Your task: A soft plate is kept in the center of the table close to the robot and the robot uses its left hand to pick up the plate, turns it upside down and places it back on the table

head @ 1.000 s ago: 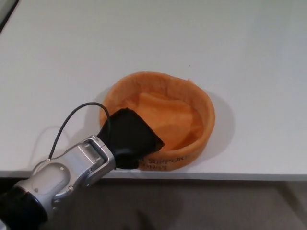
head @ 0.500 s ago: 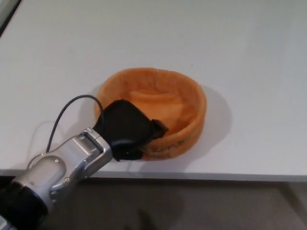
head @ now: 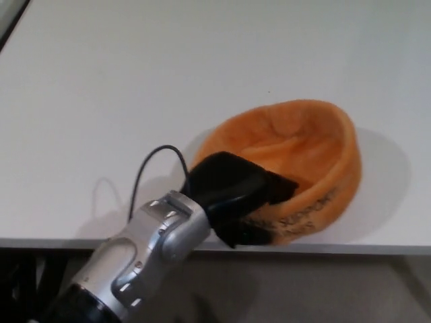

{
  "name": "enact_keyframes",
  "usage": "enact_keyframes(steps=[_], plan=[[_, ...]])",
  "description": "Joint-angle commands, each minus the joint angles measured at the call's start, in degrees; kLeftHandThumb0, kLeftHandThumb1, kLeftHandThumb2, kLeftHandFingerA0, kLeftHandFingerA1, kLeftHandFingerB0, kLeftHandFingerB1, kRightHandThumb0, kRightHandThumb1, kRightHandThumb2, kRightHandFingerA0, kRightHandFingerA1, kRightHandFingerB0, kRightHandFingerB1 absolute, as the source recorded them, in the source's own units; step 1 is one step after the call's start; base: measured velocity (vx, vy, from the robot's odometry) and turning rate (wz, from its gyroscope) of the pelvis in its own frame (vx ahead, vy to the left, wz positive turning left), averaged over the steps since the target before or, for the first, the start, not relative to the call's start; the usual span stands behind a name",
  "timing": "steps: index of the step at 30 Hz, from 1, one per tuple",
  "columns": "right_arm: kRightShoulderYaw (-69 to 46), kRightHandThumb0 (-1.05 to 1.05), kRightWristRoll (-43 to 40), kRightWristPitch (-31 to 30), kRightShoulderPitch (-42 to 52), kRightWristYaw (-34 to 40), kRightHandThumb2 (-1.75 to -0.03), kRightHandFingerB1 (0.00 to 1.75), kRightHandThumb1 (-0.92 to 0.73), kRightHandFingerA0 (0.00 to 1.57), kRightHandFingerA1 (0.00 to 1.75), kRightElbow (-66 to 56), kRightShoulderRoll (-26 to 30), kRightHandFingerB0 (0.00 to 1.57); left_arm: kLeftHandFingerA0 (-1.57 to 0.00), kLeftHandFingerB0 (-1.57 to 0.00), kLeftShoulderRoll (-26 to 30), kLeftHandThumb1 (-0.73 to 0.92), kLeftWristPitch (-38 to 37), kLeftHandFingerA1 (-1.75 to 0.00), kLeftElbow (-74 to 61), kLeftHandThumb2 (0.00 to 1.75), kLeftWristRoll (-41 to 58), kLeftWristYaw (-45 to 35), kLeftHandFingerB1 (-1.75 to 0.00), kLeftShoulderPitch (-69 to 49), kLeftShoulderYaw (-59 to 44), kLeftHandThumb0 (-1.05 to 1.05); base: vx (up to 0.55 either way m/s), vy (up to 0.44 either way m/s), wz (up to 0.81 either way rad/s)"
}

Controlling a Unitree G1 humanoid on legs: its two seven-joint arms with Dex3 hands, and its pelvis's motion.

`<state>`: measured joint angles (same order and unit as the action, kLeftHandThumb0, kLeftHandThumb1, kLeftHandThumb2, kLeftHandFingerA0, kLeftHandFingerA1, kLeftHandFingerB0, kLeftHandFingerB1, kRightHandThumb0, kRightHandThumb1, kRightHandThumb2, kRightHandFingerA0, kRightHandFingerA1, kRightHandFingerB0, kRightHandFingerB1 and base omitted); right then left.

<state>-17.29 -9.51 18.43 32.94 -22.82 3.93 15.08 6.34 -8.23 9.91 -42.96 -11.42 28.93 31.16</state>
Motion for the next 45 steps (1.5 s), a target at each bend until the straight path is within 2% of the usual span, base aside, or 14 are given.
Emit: enact_keyframes(steps=[1,2,6,9,10,12,15,16,20,26,30,33,41,45], plan=[[-0.33,-0.69,0.01,-1.05,-0.10,-0.22,-0.93,0.45,-0.65,0.55,0.55,-0.09,1.56,0.25,-0.94,-0.72,-7.78,0.64,19.54,-1.75,-8.56,0.59,27.37,-24.48,-1.75,-1.90,-5.62,-0.32,0.00,0.000,0.00],[-0.29,-0.65,0.31,-1.22,-0.07,-0.02,-0.94,0.46,-0.63,0.57,0.56,-0.25,1.60,0.26,-0.96,-0.74,-9.90,0.63,22.69,-1.75,-10.31,0.59,30.53,-25.16,-1.75,-2.34,-6.88,-0.42,0.00,0.000,0.00],[-0.41,-0.70,-0.20,-2.92,-0.23,-0.04,-0.93,0.44,-0.64,0.56,0.54,-0.99,1.86,0.24,-0.97,-0.73,-14.87,0.63,28.38,-1.75,-12.45,0.59,39.02,-25.78,-1.75,-2.60,-11.40,-0.41,0.00,0.000,0.00],[-0.42,-0.69,-1.26,-3.73,-0.64,-0.59,-0.93,0.46,-0.59,0.56,0.57,-1.12,1.90,0.25,-0.93,-0.73,-22.53,0.62,32.65,-1.75,-14.12,0.59,48.93,-21.60,-1.75,-2.49,-18.70,-0.40,0.00,0.000,0.00],[-0.37,-0.63,-0.94,-3.34,-0.56,-0.59,-0.63,0.33,-0.72,0.63,0.44,-1.12,1.99,0.31,-0.93,-0.75,-25.69,0.60,36.39,-1.75,-14.44,0.58,53.53,-20.05,-1.75,-1.81,-22.47,-0.40,0.00,0.000,0.00],[-0.16,-0.62,-0.64,-3.95,-0.76,-0.40,-0.63,0.33,-0.72,0.63,0.44,-1.39,2.08,0.31,-0.94,-0.74,-29.14,0.58,40.19,-1.75,-15.32,0.57,57.63,-17.24,-1.75,-1.25,-26.39,-0.37,0.00,0.000,0.00],[-0.32,-0.63,-0.52,-3.21,-0.84,-0.47,-0.62,0.34,-0.71,0.63,0.45,-0.91,2.31,0.31,-0.97,-0.71,-35.74,0.58,39.69,-1.75,-14.85,0.57,70.16,-10.81,-1.75,-1.74,-32.99,-0.34,0.00,0.000,0.00],[-0.44,-0.63,-0.39,-2.88,-0.96,-0.45,-0.93,0.47,-0.58,0.56,0.58,-0.61,2.49,0.25,-0.98,-0.71,-37.86,0.58,38.44,-1.75,-14.26,0.60,74.61,-8.19,-1.75,-1.96,-34.89,-0.33,0.00,0.000,0.00],[-0.35,-0.67,0.06,-3.36,-1.28,-0.03,-0.92,0.45,-0.62,0.55,0.55,-0.67,2.64,0.25,-0.91,-0.69,-42.11,0.58,32.08,-1.75,-12.82,0.62,85.44,-2.54,-1.75,-1.42,-39.19,-0.32,0.00,0.000,0.00],[-0.52,-0.69,-0.65,-3.66,-1.37,-0.28,-0.92,0.45,-0.62,0.57,0.55,-0.45,2.63,0.25,-0.92,-0.67,-44.29,0.55,20.57,-1.75,-7.82,0.78,99.50,-0.04,-1.75,-1.34,-47.77,-0.27,0.00,0.000,0.00],[-0.65,-0.69,-0.38,-3.55,-0.98,-0.18,-0.91,0.44,-0.62,0.57,0.54,-0.50,2.72,0.25,-0.92,-0.68,-44.33,0.54,18.64,-1.75,-5.22,0.82,104.86,2.61,-1.75,-3.38,-52.58,-0.29,0.00,0.000,0.00],[-0.50,-0.69,-0.57,-3.80,-1.05,-0.17,-0.91,0.44,-0.62,0.58,0.54,-0.58,2.47,0.24,-0.93,-0.66,-43.75,0.59,12.96,-1.75,-1.26,0.79,104.61,4.68,-1.75,-3.62,-57.07,-0.26,0.00,0.000,0.00],[-0.30,-0.68,-0.16,-3.58,-1.17,0.03,-0.91,0.44,-0.61,0.56,0.55,-0.57,2.34,0.24,-0.97,-0.54,-41.75,0.60,11.08,-1.75,5.02,0.69,104.71,9.27,-1.75,-4.32,-64.64,-0.24,0.00,0.000,0.00],[-0.22,-0.69,-0.16,-4.14,-1.40,-0.01,-0.91,0.44,-0.62,0.57,0.54,-0.91,2.52,0.24,-0.98,-0.60,-40.44,0.57,10.93,-1.75,7.54,0.72,103.44,10.63,-1.75,-4.09,-67.54,-0.25,0.00,0.000,0.00]])
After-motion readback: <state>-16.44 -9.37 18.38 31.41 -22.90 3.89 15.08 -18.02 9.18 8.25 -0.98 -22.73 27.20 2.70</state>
